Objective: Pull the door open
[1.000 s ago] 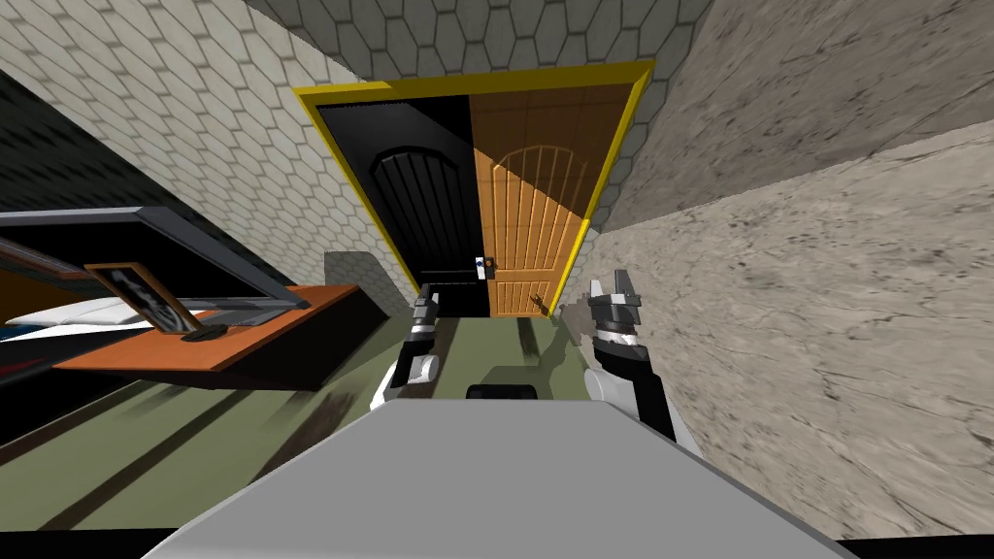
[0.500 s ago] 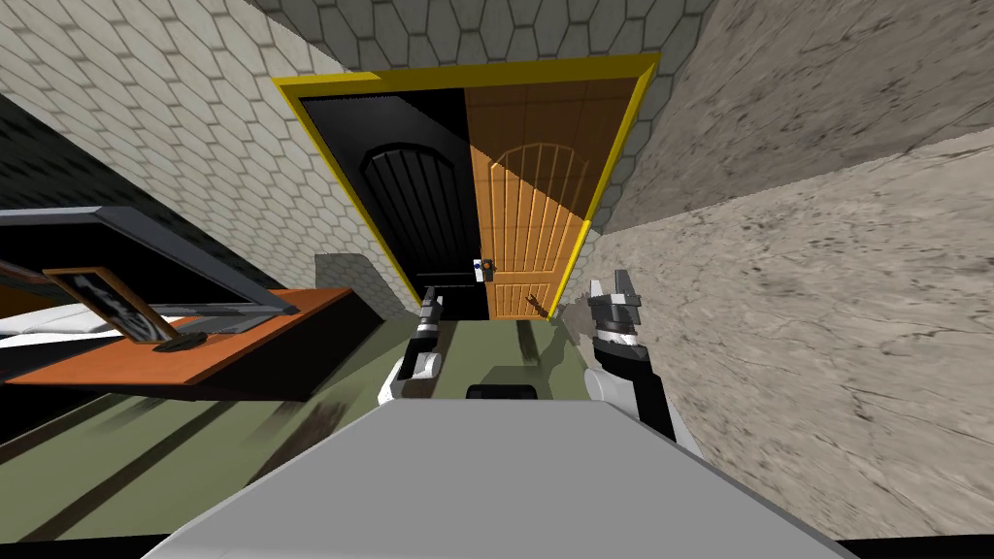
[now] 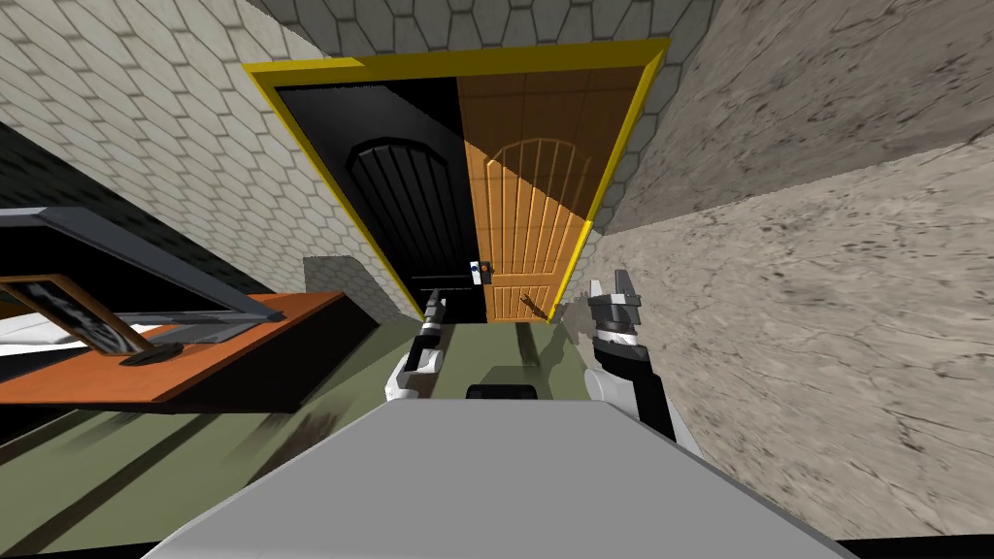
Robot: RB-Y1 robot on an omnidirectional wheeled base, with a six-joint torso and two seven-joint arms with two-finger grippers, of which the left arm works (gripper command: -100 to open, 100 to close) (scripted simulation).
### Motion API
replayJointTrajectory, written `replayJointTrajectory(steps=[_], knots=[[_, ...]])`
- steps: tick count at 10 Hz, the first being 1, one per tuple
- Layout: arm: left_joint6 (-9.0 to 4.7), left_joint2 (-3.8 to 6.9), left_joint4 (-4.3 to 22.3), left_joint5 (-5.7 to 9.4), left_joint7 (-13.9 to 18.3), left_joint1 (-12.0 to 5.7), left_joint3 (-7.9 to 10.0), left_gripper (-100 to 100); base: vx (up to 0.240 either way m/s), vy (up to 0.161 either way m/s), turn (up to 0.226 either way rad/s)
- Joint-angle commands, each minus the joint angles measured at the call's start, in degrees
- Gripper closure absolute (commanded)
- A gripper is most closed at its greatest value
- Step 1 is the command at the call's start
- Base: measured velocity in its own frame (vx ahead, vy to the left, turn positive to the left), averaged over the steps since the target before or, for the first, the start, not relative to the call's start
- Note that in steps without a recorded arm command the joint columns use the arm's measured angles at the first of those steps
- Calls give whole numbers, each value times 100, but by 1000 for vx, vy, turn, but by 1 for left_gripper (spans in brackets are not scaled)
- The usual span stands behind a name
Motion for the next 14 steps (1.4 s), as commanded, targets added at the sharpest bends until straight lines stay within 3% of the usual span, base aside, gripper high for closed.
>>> replayJointTrajectory(steps=[1,14], knots=[[50,19,248,18,37,-150,13,-100,105,-13,-22],[313,205,2061,173,345,-1166,102,-100,99,-12,-21]])
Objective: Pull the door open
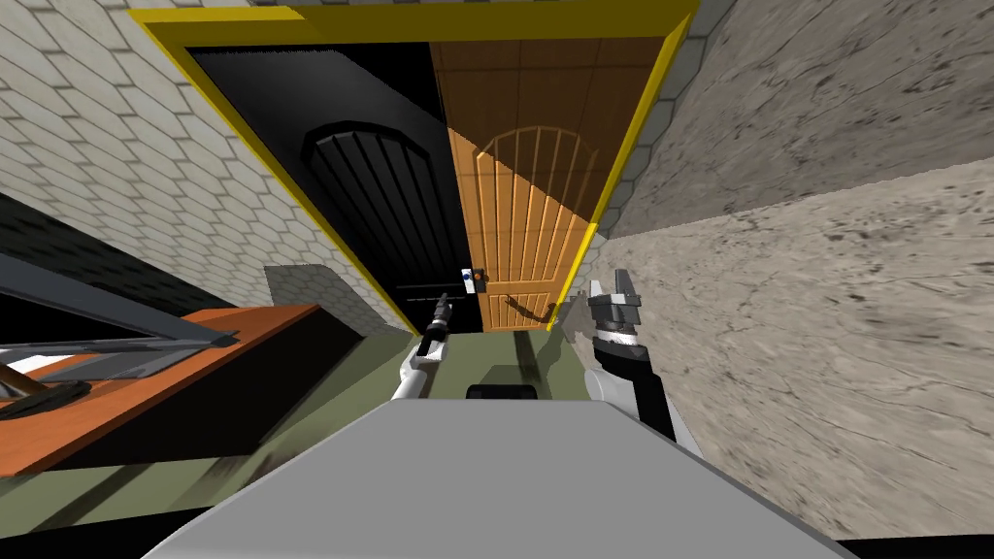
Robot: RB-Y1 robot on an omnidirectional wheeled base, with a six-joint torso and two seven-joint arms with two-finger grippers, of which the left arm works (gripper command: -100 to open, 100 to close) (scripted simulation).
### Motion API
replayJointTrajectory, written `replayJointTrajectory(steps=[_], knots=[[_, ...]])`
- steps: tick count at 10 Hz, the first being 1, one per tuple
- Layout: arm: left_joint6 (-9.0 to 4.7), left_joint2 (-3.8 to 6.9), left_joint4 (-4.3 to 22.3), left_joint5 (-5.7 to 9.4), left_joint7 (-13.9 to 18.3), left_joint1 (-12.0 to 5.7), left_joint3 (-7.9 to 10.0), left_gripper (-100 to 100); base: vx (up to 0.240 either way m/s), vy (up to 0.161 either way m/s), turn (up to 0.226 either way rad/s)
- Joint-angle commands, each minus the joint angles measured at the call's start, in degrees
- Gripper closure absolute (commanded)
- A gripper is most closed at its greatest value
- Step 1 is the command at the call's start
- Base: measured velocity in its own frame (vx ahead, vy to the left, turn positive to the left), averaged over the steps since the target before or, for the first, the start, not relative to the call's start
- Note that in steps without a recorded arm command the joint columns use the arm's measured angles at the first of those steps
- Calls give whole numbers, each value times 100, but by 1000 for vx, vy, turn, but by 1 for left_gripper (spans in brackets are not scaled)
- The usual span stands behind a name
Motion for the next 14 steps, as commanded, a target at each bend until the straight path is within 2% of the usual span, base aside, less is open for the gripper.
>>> replayJointTrajectory(steps=[1,8,11,12,13,14], knots=[[24,38,193,22,50,-103,7,-100,108,-10,-18],[123,94,873,80,166,-497,35,-100,95,-6,-18],[181,119,1269,112,235,-744,44,-100,141,-6,-33],[166,124,1170,108,226,-683,41,-100,61,-4,-8],[166,303,1279,158,271,-566,204,-100,-24,32,93],[166,303,1279,158,271,-566,204,-100,-44,27,80]])
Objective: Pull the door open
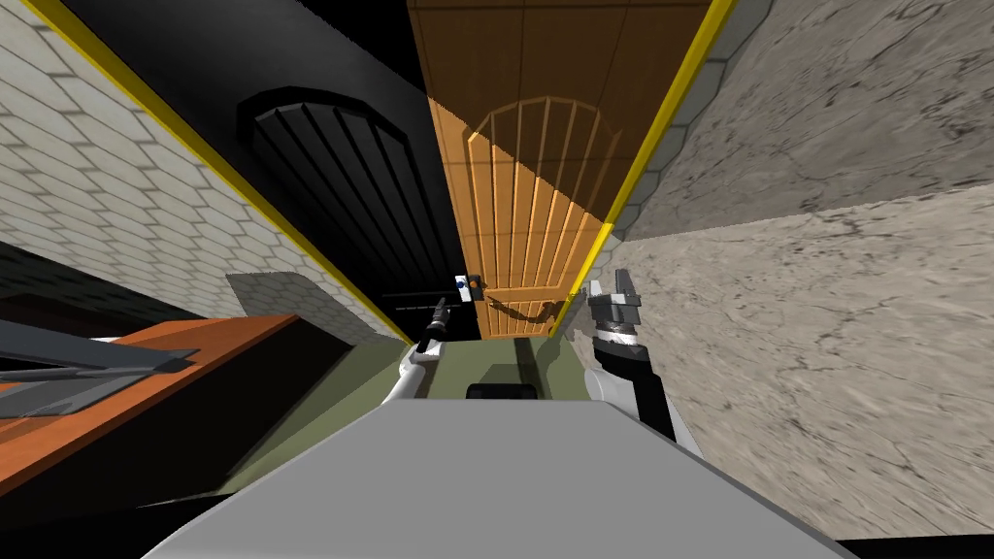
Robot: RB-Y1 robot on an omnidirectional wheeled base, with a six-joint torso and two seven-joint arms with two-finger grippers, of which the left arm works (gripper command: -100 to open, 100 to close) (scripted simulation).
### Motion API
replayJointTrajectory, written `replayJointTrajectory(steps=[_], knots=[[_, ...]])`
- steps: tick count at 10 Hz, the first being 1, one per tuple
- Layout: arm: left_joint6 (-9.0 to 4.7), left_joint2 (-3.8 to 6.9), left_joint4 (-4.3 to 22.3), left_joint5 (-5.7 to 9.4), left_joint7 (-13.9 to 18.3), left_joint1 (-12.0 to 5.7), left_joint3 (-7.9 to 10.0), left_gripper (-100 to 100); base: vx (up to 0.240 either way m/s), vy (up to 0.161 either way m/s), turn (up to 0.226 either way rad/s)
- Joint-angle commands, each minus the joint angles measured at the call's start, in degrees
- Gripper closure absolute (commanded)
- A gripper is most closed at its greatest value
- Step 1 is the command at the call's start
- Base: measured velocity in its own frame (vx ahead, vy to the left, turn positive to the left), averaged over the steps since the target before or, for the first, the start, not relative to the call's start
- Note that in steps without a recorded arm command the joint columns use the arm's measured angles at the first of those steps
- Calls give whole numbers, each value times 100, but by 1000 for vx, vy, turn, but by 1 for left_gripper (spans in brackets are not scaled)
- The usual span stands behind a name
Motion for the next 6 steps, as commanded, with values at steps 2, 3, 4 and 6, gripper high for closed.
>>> replayJointTrajectory(steps=[2,3,4,6], knots=[[-68,225,242,63,85,17,150,-100,-32,15,21],[-70,251,257,70,92,32,173,-100,-26,15,48],[-86,384,331,108,130,105,286,-100,-6,16,47],[-117,580,440,167,195,197,444,-100,35,17,17]])
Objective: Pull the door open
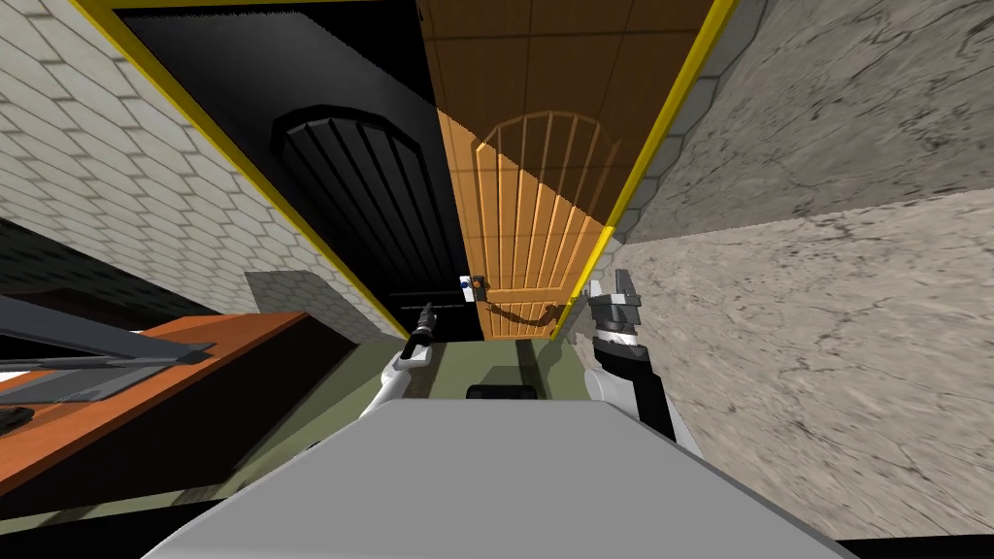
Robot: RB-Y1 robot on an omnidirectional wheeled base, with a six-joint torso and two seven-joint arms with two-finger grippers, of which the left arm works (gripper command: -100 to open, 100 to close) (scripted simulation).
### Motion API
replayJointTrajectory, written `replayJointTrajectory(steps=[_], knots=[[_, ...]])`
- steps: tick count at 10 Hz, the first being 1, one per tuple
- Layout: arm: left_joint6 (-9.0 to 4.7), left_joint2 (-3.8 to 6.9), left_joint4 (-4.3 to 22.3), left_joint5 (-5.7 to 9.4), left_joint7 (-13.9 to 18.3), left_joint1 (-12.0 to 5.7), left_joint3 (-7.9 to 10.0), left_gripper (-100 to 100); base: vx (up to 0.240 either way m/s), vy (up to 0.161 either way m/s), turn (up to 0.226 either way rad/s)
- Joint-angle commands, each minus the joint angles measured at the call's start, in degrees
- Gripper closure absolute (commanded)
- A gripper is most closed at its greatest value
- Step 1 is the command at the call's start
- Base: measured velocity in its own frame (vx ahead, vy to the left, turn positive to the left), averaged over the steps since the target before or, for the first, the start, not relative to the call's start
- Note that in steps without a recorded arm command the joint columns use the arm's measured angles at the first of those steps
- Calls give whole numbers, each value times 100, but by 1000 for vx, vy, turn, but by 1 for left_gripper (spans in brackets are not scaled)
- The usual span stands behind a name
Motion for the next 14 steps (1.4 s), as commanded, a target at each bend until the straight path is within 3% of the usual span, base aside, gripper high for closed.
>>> replayJointTrajectory(steps=[1,3,5,8,10,11,12,14], knots=[[-111,146,200,35,80,-14,27,-100,52,10,-4],[-156,294,284,86,156,9,119,-100,120,-1,-77],[-180,300,291,95,187,-36,95,-100,180,-2,-104],[-214,203,250,81,218,-184,-43,-100,190,-2,-134],[-236,67,188,55,230,-338,-205,-100,211,-76,-209],[-215,71,186,56,193,-275,-133,-100,109,-42,-37],[-215,71,186,56,193,-275,-133,100,-16,5,37],[-215,71,186,56,193,-275,-133,100,-34,17,-1]])
